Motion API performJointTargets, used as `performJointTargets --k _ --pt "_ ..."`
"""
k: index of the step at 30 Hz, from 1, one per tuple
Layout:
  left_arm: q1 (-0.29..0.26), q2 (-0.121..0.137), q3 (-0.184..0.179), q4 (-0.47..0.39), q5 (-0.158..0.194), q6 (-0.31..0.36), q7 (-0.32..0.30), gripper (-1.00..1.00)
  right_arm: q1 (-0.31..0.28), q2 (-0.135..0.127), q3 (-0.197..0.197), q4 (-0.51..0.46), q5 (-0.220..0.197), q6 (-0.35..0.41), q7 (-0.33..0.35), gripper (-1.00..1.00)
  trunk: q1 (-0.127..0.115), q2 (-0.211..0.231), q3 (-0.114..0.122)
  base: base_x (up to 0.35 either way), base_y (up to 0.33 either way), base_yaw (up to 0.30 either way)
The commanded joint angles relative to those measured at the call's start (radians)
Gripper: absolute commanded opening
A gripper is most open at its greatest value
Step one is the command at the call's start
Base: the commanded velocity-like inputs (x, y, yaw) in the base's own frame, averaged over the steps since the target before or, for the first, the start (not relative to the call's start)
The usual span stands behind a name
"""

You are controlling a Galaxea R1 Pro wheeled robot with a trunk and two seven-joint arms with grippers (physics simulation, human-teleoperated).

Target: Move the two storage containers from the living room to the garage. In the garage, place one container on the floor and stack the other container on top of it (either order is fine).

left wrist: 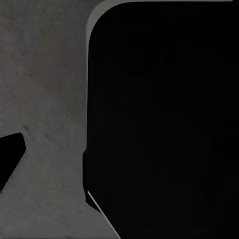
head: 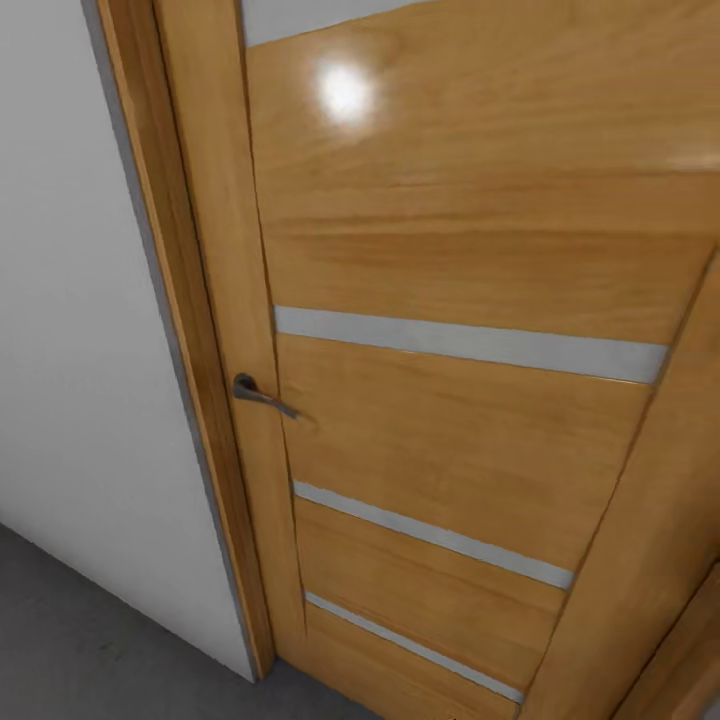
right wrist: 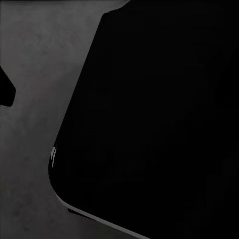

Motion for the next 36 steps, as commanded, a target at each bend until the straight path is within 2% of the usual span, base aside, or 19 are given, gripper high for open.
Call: performJointTargets --k 1,8,25,30,36 --pt "0.001 0.000 -0.001 -0.001 0.007 -0.001 0.001 1.00 0.000 0.000 0.008 0.000 -0.011 -0.003 0.000 1.00 0.000 0.000 -0.001 0.000 0.000 -0.275" --pt "0.001 0.000 -0.002 -0.001 0.005 -0.001 0.001 1.00 0.000 0.000 0.008 0.000 -0.011 -0.003 0.000 1.00 0.000 0.000 -0.001 0.017 0.038 -0.206" --pt "0.001 0.000 -0.005 -0.001 0.003 -0.001 0.000 1.00 0.000 0.000 0.008 0.000 -0.011 -0.003 0.000 1.00 0.000 0.000 -0.001 0.168 0.259 -0.006" --pt "0.001 0.000 -0.005 -0.001 0.003 -0.001 0.000 1.00 0.000 0.000 0.008 0.000 -0.011 -0.003 0.000 1.00 0.000 0.000 -0.001 0.052 0.072 -0.055" --pt "0.001 0.000 -0.004 -0.001 0.003 -0.001 0.001 1.00 0.000 0.000 0.008 0.000 -0.011 -0.003 0.000 1.00 0.000 0.000 -0.001 0.008 0.011 -0.222"
